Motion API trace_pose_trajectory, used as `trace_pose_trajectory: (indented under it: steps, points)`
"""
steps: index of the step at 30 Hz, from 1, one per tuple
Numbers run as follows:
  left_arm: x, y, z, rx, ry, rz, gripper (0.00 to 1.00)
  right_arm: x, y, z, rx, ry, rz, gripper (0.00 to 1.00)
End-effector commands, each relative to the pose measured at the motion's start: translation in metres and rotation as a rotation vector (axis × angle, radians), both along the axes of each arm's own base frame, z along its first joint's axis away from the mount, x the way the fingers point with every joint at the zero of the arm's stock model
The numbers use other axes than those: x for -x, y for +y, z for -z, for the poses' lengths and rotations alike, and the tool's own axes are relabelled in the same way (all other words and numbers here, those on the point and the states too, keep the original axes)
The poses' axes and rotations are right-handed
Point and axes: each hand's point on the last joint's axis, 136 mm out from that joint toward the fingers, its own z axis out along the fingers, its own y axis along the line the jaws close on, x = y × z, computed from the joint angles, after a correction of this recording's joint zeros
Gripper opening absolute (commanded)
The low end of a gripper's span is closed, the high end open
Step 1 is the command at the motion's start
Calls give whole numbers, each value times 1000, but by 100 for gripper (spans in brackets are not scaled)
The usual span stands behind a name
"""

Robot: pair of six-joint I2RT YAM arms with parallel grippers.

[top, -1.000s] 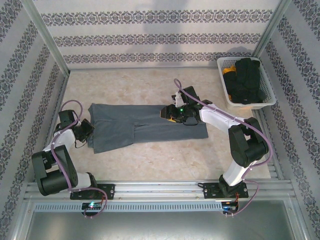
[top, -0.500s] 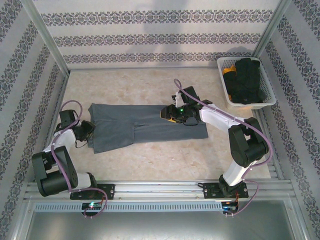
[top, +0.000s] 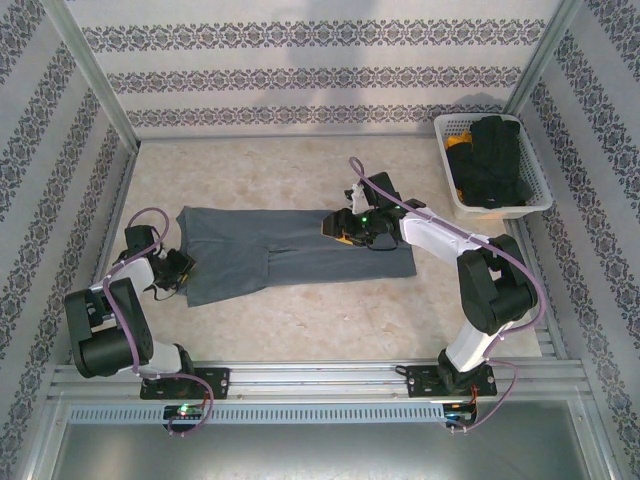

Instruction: Fold and stack the t-shirts

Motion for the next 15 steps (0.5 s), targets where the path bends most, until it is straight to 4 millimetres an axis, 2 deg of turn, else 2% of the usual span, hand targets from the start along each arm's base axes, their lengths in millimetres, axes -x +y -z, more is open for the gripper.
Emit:
trace_pose_trajectory:
  steps: [1, 4, 12, 15]
  points:
    - [5, 5, 7, -60, 41, 24, 31, -2, 0, -6, -14, -4, 2, 54]
    - [6, 9, 4, -92, 41, 32, 35, -1, 0, -5, -15, -2, 3, 54]
    - [8, 10, 9, -92, 66, 29, 36, 0, 2, -3, -20, 3, 6, 54]
    - [12, 14, 5, -120, 73, 19, 45, 0, 2, -3, -21, 3, 5, 54]
